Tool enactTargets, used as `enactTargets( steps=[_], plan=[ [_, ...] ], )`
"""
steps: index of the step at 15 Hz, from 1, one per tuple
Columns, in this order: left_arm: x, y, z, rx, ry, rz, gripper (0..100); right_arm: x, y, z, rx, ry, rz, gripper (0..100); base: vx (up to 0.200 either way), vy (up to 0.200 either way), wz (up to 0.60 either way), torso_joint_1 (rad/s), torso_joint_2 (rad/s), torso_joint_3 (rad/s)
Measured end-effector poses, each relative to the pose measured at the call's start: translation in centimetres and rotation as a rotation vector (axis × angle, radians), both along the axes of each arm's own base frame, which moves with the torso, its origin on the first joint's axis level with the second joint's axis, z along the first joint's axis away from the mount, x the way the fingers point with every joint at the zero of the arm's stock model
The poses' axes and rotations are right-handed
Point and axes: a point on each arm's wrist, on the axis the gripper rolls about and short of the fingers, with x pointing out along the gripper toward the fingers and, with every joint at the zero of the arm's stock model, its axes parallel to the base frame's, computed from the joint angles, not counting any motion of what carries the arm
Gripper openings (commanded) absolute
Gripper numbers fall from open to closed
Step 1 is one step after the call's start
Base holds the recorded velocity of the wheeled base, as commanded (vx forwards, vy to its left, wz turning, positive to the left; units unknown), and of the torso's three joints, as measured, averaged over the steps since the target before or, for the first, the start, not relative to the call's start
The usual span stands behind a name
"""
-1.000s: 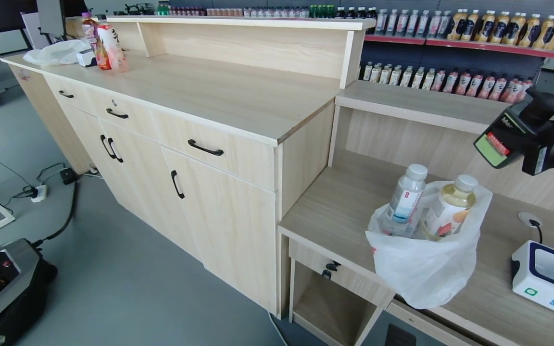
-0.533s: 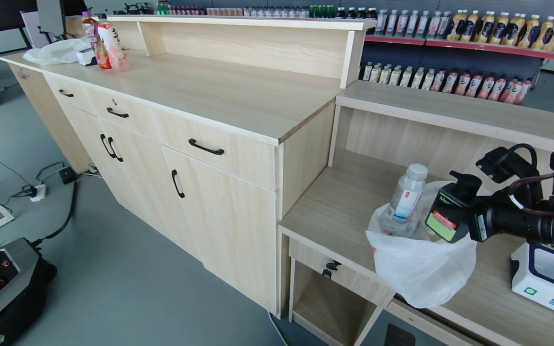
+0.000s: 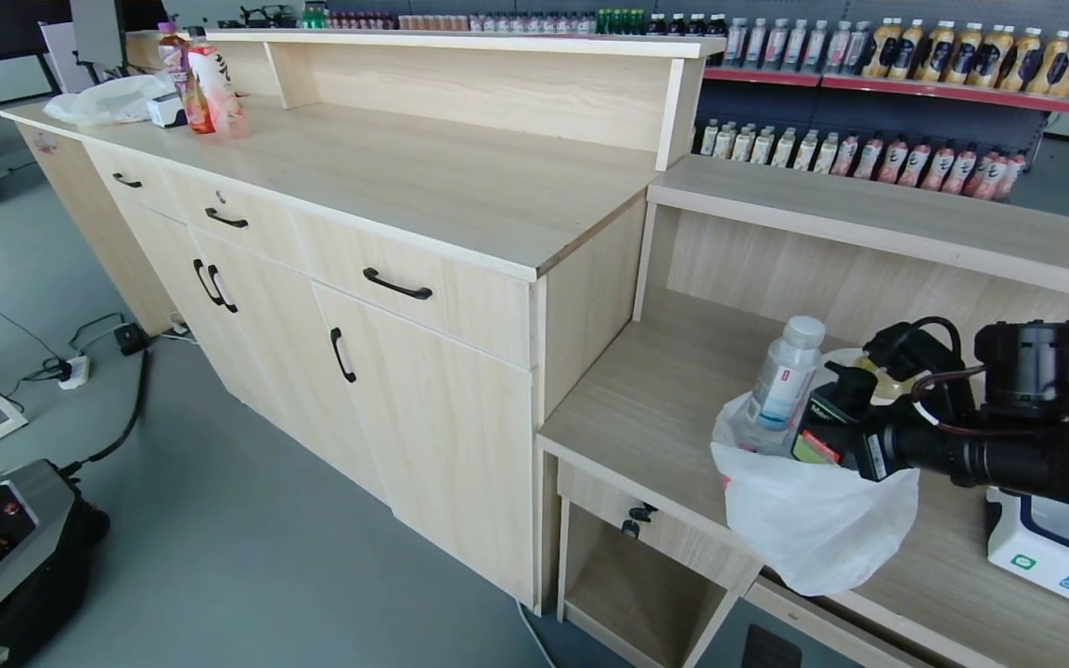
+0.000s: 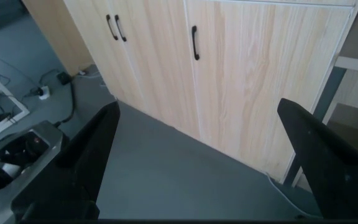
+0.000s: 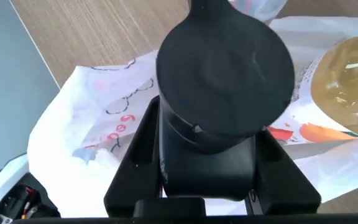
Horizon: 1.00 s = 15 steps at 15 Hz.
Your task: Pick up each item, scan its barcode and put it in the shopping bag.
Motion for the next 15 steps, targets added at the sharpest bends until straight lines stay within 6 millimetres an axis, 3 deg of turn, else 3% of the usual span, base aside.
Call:
enactTargets(
  steps=[7,15],
  plan=[
    [0.0,0.0,0.0,0.000,0.000,0.000,100,-0.7,-2.0,-3.6,0.000,0.071,-0.072,0,0.000,0.000,0.00,0.000,0.00,0.000],
    [0.0,0.0,0.0,0.000,0.000,0.000,100,0.0,-2.3,-6.5,0.005,0.120,-0.081,0,0.000,0.000,0.00,0.000,0.00,0.000]
  ],
)
